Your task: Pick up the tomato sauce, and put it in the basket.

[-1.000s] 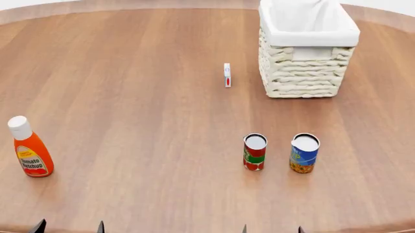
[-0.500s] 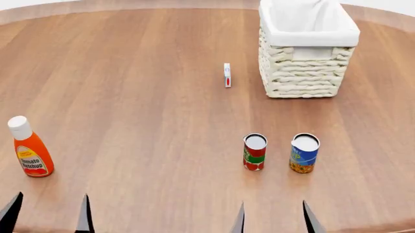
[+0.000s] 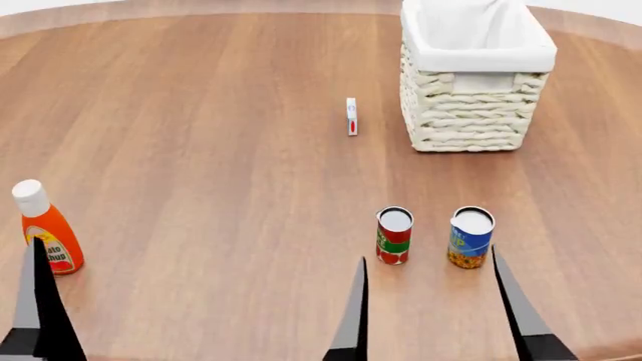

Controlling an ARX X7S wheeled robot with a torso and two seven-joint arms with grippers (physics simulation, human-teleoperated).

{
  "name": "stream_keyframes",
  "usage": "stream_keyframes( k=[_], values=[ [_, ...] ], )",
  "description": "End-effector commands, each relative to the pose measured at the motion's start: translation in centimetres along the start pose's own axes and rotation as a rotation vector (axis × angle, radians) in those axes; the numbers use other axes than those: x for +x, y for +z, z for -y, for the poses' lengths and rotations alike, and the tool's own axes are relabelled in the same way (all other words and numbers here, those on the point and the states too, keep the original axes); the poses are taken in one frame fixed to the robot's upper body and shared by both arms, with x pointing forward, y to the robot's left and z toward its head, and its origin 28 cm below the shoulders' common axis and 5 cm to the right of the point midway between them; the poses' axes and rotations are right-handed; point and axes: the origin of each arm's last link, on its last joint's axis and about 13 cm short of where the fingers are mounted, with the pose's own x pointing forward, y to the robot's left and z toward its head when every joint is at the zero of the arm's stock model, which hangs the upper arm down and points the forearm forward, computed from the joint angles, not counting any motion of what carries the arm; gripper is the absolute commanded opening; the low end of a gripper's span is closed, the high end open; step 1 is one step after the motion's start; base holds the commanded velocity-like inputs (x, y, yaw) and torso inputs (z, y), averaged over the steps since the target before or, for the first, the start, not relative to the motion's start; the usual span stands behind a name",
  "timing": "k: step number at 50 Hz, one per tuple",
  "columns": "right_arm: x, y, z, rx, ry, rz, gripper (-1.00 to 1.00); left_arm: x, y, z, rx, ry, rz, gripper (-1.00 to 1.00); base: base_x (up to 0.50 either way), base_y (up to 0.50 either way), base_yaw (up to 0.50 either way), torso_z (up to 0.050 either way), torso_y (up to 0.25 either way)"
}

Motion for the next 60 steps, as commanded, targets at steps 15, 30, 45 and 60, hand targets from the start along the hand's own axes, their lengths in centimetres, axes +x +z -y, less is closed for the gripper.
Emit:
stream_keyframes(
  k=[15, 30, 45, 60],
  values=[
    [-0.7, 5.2, 0.8, -0.108, -0.033, 0.254, 1.00, -0.6, 5.3, -0.3, -0.012, 0.019, 0.235, 1.00, 0.00, 0.00, 0.00, 0.000, 0.000],
    [-0.5, 4.7, 0.7, -0.127, -0.022, 0.232, 1.00, -0.6, 4.9, -0.2, -0.002, 0.015, 0.222, 1.00, 0.00, 0.00, 0.00, 0.000, 0.000],
    [-0.5, 4.4, 0.6, -0.133, -0.022, 0.228, 1.00, -0.5, 4.5, -0.3, 0.015, 0.017, 0.213, 1.00, 0.13, 0.00, 0.00, 0.000, 0.000],
    [-0.5, 4.4, 0.6, -0.139, -0.024, 0.232, 1.00, -0.6, 4.6, -0.3, 0.016, 0.019, 0.216, 1.00, 0.24, 0.00, 0.00, 0.000, 0.000]
  ],
)
